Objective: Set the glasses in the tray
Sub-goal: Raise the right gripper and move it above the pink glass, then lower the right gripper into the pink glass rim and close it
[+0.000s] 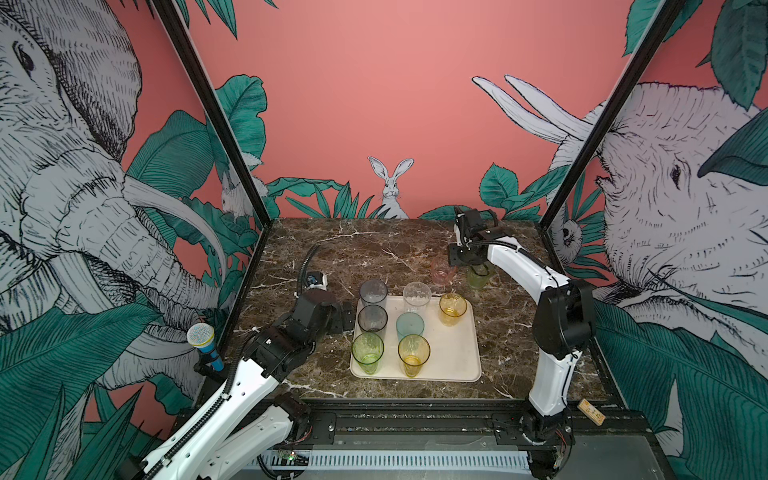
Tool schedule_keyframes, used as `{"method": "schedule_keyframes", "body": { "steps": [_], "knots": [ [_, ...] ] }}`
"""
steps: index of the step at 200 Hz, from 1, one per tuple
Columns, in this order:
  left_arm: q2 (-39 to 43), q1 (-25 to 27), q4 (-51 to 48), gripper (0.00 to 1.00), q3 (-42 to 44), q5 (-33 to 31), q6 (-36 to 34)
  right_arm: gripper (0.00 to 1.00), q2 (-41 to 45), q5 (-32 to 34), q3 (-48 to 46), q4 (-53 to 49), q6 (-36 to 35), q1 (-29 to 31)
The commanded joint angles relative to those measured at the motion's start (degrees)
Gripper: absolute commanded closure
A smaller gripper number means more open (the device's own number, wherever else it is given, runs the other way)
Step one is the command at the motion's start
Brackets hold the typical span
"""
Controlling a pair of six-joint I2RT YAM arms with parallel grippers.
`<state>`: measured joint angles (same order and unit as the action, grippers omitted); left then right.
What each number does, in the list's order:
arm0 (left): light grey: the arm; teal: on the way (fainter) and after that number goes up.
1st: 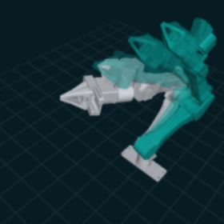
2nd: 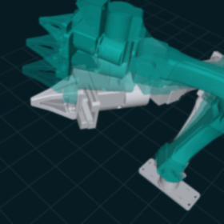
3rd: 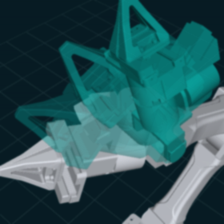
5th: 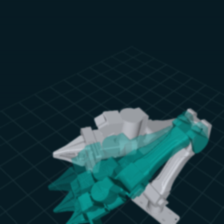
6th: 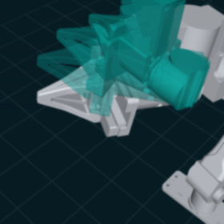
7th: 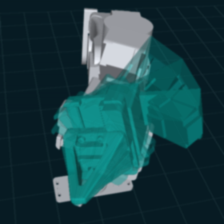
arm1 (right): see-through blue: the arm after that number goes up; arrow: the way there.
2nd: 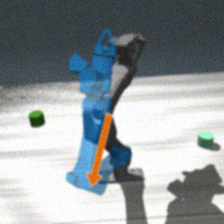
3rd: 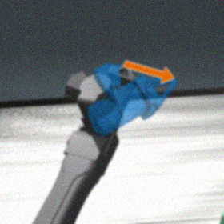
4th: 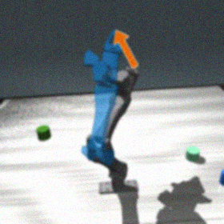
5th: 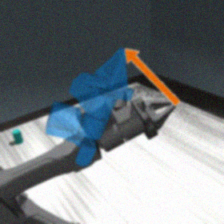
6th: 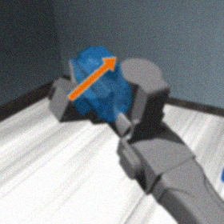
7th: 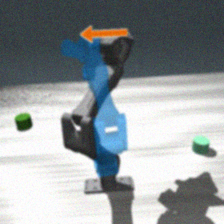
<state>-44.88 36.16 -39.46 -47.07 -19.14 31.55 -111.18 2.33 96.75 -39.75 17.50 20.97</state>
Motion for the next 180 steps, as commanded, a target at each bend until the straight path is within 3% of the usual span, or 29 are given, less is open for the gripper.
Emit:
{"method": "schedule_keyframes", "body": {
  "steps": [1,180],
  "knots": [
    [0.94,-0.39,-0.68,0.01,0.69,-0.99,0.44,0.44,-1.51,-0.29,2.52,-0.24,-0.79,-0.14],
    [0.39,-0.40,-0.58,0.01,0.05,-0.88,-0.26,0.47,-8.95,-1.47,6.52,-2.27,-0.68,-0.14]
  ]
}}
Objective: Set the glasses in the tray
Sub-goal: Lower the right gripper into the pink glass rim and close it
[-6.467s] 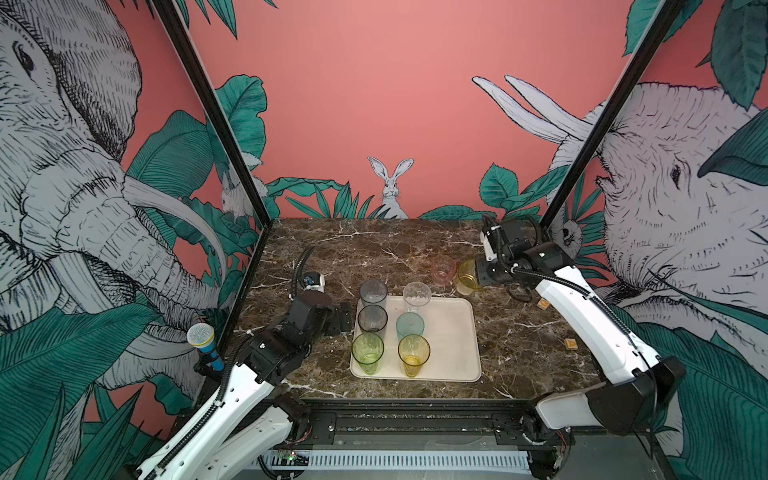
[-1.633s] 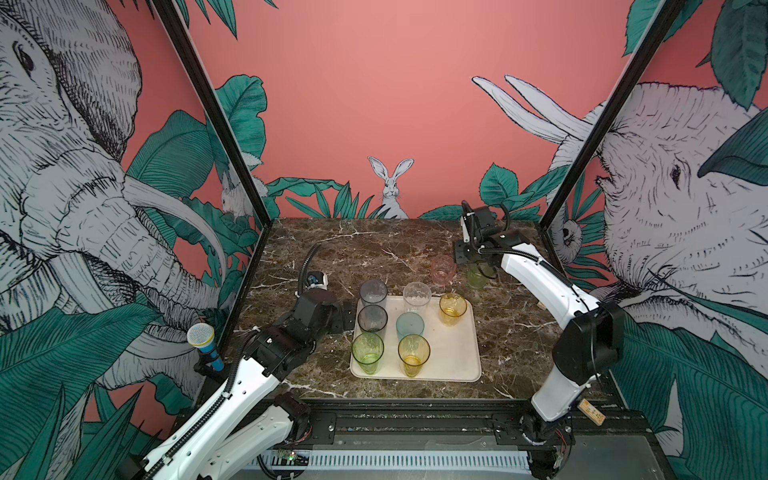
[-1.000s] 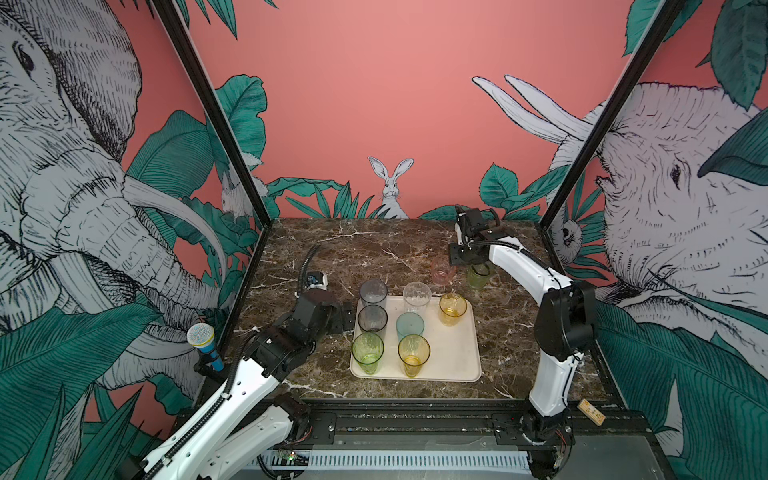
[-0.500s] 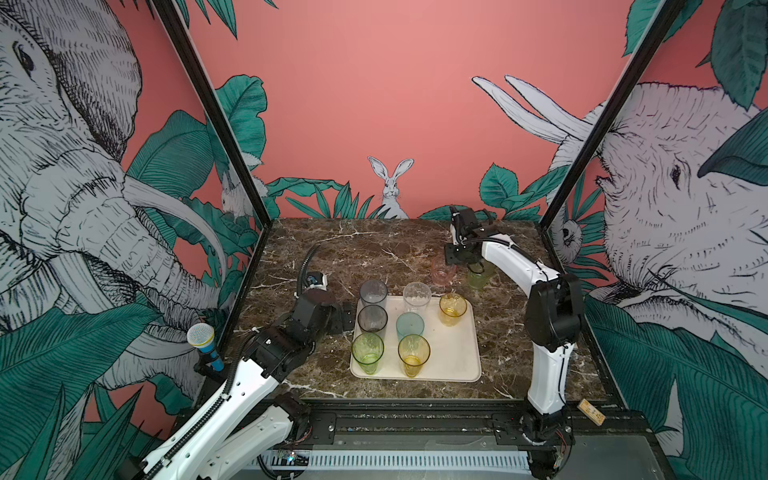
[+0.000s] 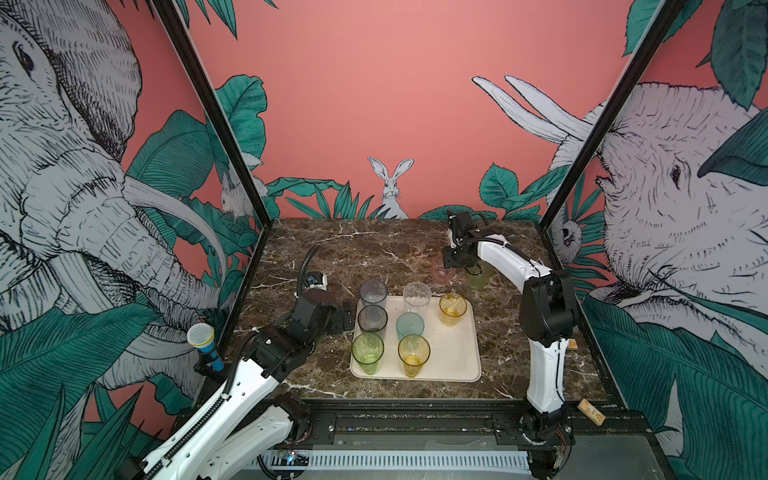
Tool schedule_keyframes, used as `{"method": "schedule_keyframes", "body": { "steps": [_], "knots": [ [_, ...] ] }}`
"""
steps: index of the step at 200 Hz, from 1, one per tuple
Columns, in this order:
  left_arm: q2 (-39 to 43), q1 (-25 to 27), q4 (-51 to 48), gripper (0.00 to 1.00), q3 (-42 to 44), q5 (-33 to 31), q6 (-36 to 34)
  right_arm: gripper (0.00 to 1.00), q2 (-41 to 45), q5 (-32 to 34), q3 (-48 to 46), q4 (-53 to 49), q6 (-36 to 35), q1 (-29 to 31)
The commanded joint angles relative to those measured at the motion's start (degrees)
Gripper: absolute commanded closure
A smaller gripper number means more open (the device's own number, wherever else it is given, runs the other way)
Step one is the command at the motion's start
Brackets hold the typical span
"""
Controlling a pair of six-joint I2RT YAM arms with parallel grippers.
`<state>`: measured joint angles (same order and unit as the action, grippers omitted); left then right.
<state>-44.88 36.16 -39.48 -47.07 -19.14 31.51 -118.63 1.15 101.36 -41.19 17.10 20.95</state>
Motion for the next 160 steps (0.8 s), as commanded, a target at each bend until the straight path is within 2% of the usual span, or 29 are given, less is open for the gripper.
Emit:
{"method": "schedule_keyframes", "body": {
  "steps": [1,95,132,160],
  "knots": [
    [0.40,-0.39,-0.53,0.01,0.09,-0.94,-0.22,0.47,-1.51,-0.28,1.91,-0.91,-0.30,-0.12],
    [1.64,-0.39,-1.30,0.01,0.71,-1.34,-0.01,0.53,-3.57,-0.32,3.18,-1.48,-0.09,-0.12],
    [1.66,-0.39,-1.36,0.01,1.01,-1.34,0.31,0.65,-3.89,-0.01,3.45,-1.69,-0.53,-0.16],
    [1.84,-0.39,-1.37,0.01,1.25,-1.25,0.40,0.78,-3.50,0.07,3.27,-1.80,-0.82,-0.12]
  ]
}}
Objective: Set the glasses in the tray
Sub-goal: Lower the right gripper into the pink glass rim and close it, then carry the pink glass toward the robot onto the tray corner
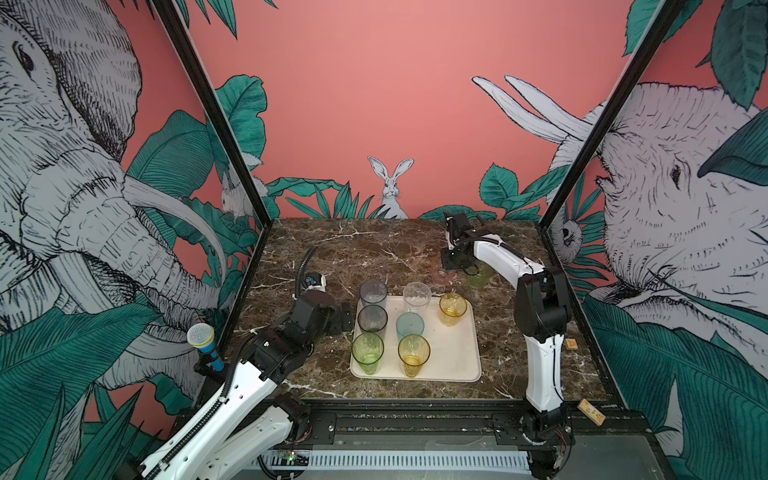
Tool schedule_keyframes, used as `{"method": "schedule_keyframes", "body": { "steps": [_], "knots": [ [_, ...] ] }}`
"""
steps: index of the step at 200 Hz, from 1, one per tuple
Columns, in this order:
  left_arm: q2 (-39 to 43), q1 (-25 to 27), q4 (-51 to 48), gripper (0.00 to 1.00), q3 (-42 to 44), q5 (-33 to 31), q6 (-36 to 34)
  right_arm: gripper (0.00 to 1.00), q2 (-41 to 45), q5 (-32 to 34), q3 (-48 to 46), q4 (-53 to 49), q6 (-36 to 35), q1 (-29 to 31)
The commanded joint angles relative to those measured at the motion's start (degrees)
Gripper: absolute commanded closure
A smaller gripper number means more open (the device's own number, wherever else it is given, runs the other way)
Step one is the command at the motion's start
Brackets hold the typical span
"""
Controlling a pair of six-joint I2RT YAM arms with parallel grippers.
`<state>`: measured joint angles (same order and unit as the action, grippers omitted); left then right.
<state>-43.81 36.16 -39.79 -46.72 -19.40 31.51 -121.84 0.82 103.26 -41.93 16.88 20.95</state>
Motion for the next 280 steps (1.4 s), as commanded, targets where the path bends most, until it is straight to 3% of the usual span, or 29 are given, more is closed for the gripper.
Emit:
{"method": "schedule_keyframes", "body": {
  "steps": [1,49,136,280],
  "knots": [
    [0.76,-0.39,-1.07,0.01,0.91,-0.99,0.40,0.79,-0.26,0.40,1.35,-1.05,-0.61,-0.12],
    [0.68,-0.38,-0.88,0.01,1.17,-0.82,0.64,1.00,0.50,0.92,1.21,-1.33,-1.33,-0.12],
    [0.65,-0.39,-0.63,0.01,1.28,-0.62,0.66,1.00,5.93,1.71,1.50,-4.79,-1.76,-0.12],
    [0.97,-0.39,-0.46,0.01,1.66,0.63,0.93,1.00,26.78,1.11,-2.11,-16.75,-1.85,0.54]
  ]
}}
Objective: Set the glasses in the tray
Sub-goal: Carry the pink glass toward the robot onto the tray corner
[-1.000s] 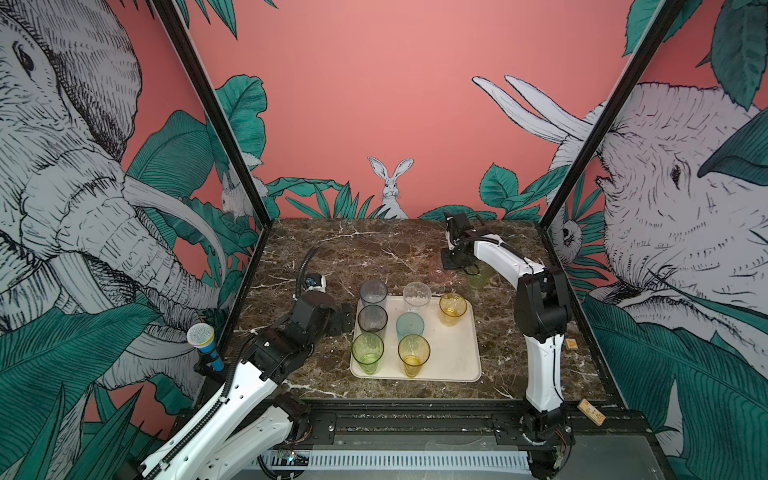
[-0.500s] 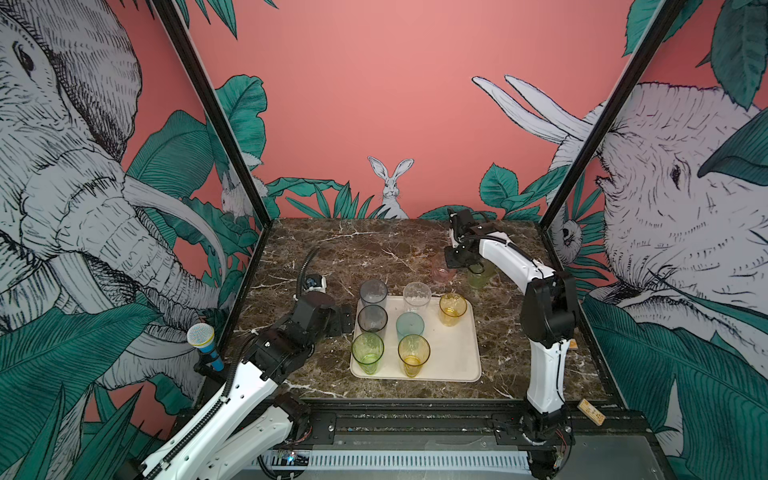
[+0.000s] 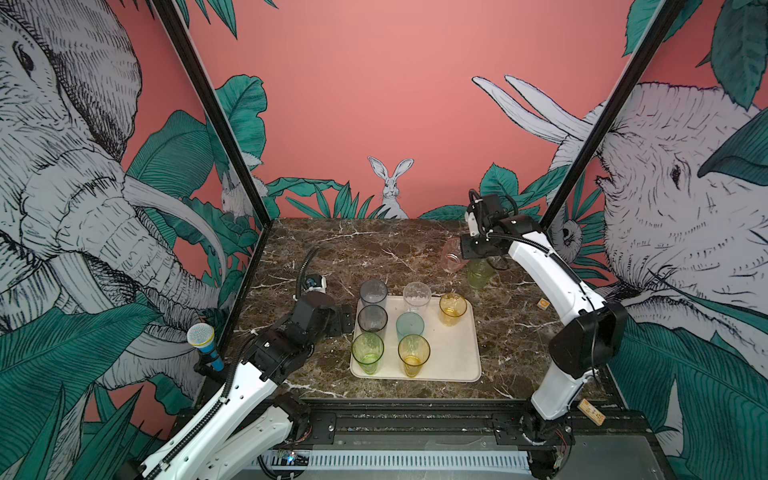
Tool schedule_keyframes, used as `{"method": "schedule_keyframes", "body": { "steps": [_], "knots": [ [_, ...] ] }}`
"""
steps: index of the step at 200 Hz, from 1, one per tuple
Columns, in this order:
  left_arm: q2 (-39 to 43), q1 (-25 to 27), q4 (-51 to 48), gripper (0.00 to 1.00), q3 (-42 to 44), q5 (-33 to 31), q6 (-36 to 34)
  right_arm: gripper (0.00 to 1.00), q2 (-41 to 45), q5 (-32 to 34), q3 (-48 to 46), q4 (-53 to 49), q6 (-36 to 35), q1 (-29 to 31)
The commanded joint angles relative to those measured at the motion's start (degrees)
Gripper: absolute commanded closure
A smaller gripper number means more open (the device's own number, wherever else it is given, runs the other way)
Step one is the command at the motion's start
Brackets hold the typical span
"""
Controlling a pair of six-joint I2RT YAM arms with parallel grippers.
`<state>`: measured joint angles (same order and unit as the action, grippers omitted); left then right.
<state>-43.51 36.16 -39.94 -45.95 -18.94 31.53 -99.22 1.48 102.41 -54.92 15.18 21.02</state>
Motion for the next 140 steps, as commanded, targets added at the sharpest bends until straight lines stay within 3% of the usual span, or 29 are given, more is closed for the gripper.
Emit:
{"method": "schedule_keyframes", "body": {
  "steps": [1,32,85,140],
  "knots": [
    [0.64,-0.39,-0.31,0.01,0.88,0.20,0.90,1.00,4.36,0.41,-1.38,-3.78,-0.11,0.49],
    [0.35,-0.39,-0.67,0.01,0.60,0.30,0.78,1.00,10.27,1.10,-3.37,-7.21,0.33,1.78],
    [0.27,-0.43,-0.25,0.01,0.80,0.62,0.99,1.00,19.44,4.71,-8.55,-12.71,2.19,9.11],
    [0.21,-0.39,0.08,0.01,1.27,1.14,1.25,1.00,27.00,5.71,-15.84,-14.55,7.93,14.61]
  ]
}}
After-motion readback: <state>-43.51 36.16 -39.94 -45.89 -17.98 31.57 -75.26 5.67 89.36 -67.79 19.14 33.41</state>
